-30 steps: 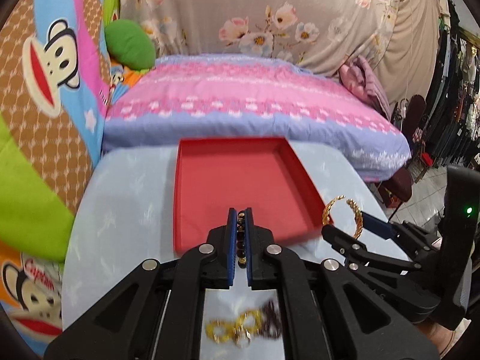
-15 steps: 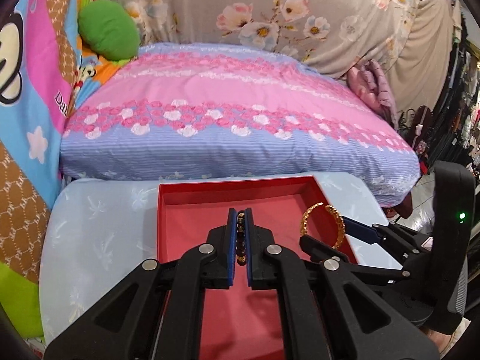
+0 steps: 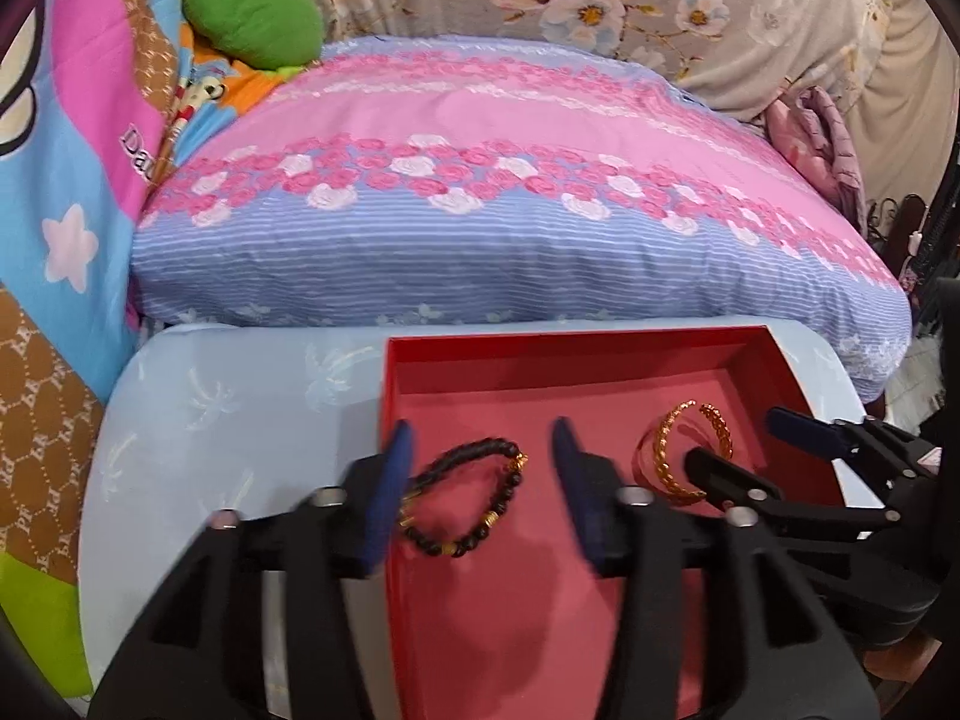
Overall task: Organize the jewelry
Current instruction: 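Carry both bracelets into the red tray and open both grippers, then lift both grippers out of the red tray back toward the bracelets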
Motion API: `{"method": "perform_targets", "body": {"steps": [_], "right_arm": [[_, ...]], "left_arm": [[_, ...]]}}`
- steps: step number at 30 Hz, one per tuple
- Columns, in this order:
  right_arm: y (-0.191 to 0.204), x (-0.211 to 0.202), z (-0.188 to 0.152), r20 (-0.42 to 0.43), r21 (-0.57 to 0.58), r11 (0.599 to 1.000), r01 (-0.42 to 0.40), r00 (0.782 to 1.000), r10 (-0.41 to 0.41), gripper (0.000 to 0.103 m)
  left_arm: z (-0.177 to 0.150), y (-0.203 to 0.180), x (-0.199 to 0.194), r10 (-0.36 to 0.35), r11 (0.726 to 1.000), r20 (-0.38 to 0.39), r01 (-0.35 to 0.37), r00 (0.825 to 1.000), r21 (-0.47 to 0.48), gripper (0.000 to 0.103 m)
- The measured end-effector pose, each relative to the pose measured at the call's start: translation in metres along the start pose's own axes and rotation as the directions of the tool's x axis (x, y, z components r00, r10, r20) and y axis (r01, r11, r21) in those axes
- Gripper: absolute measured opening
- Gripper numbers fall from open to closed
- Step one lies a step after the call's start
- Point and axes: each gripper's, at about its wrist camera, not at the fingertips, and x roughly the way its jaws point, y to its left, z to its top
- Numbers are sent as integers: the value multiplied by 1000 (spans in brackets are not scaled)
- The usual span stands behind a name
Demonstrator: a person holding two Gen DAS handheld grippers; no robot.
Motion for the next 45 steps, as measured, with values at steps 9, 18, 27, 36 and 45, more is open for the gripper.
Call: {"method": "perform_targets", "body": {"steps": [9, 18, 27, 36, 45], "right_arm": [[-5, -38, -11, 74, 1, 1000, 20, 997, -20, 73], [-4, -106, -53, 152, -2, 1000, 16, 988, -15, 74], [5, -160, -131, 164, -10, 1000, 9, 986, -7, 75], [15, -174, -194, 120, 1, 1000, 7, 993, -7, 75], [23, -178, -230, 94, 11, 1000, 0, 996, -1, 75]], "left_arm": [[-6, -10, -29, 32, 998, 47, -34, 998, 44, 55], [-33, -16, -93, 32, 999, 97, -34, 995, 18, 55], [-106, -11, -152, 68, 998, 90, -67, 994, -12, 56], [-180, -11, -173, 82, 996, 28, -81, 996, -35, 56], [-214, -23, -185, 60, 998, 2, -60, 998, -32, 57]]}}
